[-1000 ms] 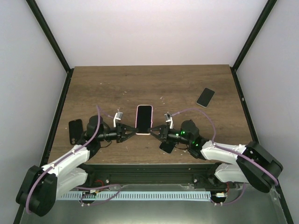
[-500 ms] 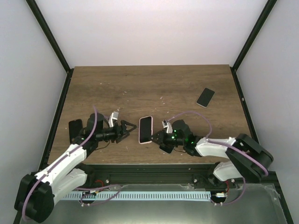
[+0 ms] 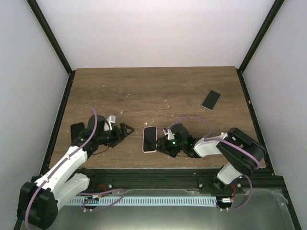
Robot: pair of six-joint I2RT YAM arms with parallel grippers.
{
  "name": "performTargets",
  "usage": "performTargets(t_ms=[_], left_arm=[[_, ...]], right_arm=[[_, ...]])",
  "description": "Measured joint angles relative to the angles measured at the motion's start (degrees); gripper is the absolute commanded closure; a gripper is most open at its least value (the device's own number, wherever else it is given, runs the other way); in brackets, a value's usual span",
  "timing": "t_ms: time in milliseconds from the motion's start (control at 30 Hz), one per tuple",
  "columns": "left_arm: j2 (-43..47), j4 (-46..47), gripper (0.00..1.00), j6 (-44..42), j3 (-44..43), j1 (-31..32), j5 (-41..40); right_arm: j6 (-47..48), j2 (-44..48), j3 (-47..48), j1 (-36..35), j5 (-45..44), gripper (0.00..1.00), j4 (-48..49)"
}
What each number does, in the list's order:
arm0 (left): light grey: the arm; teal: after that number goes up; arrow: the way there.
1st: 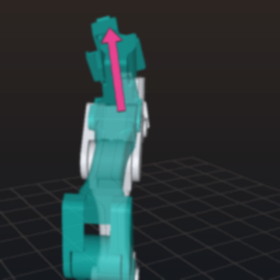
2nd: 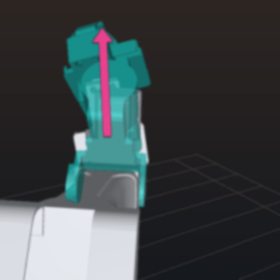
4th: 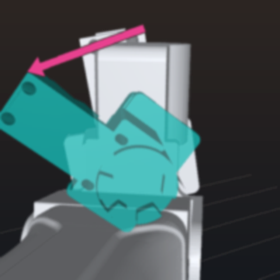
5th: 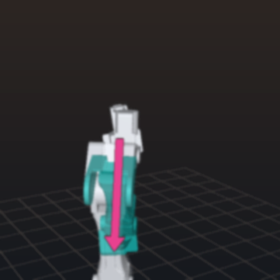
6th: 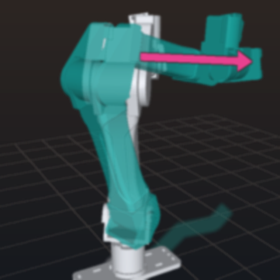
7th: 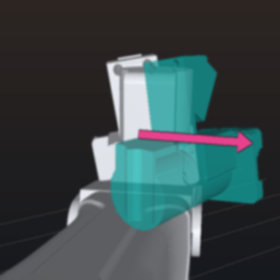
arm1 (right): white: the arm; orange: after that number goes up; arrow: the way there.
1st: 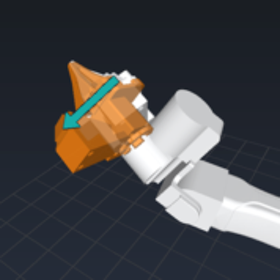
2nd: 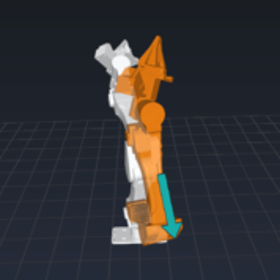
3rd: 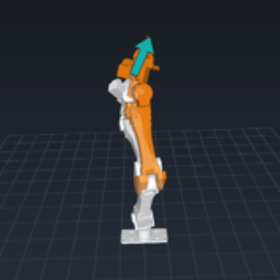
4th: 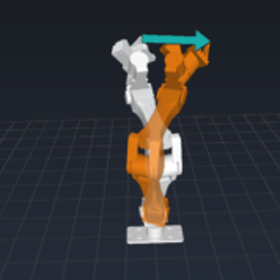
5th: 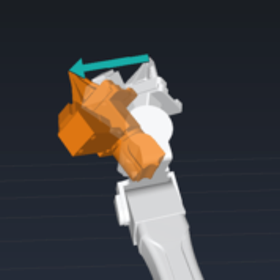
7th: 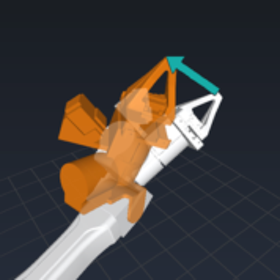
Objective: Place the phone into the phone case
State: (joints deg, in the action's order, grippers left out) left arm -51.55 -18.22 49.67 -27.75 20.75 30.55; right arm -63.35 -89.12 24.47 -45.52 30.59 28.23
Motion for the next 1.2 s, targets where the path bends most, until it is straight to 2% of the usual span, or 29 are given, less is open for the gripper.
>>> performTargets(t_ms=[67,267,500,667,733,800,867,1200], left_arm=[[-0.3,-0.5,0.01,-0.2,0.0,-0.5,-0.4],[-1.2,-1.3,0.01,-0.3,0.0,-1.5,-1.2],[-0.8,-3.2,0.01,0.4,0.0,-2.4,-5.9],[1.2,-4.9,0.01,0.8,0.0,-3.0,-8.9],[1.8,-5.6,0.01,0.8,0.0,-3.2,-9.8],[2.1,-6.2,0.00,0.8,0.0,-3.3,-10.7],[2.4,-6.9,0.00,0.9,0.0,-3.4,-11.6],[2.8,-9.1,0.00,1.1,0.0,-4.3,-15.5]], right_arm=[[1.3,0.1,1.2,0.0,-1.2,0.51,-3.5],[6.1,2.4,6.1,0.0,-8.0,0.48,-17.2],[13.7,2.6,16.2,0.1,-16.2,0.53,-31.8],[18.2,-0.9,25.2,0.2,-22.1,0.49,-38.8],[19.9,-2.3,27.7,0.4,-23.9,0.56,-40.4],[22.0,-3.7,29.4,0.7,-25.2,0.72,-41.9],[23.5,-5.7,31.4,0.8,-26.8,0.80,-43.3],[29.7,-13.7,39.8,2.7,-29.0,0.96,-45.4]])
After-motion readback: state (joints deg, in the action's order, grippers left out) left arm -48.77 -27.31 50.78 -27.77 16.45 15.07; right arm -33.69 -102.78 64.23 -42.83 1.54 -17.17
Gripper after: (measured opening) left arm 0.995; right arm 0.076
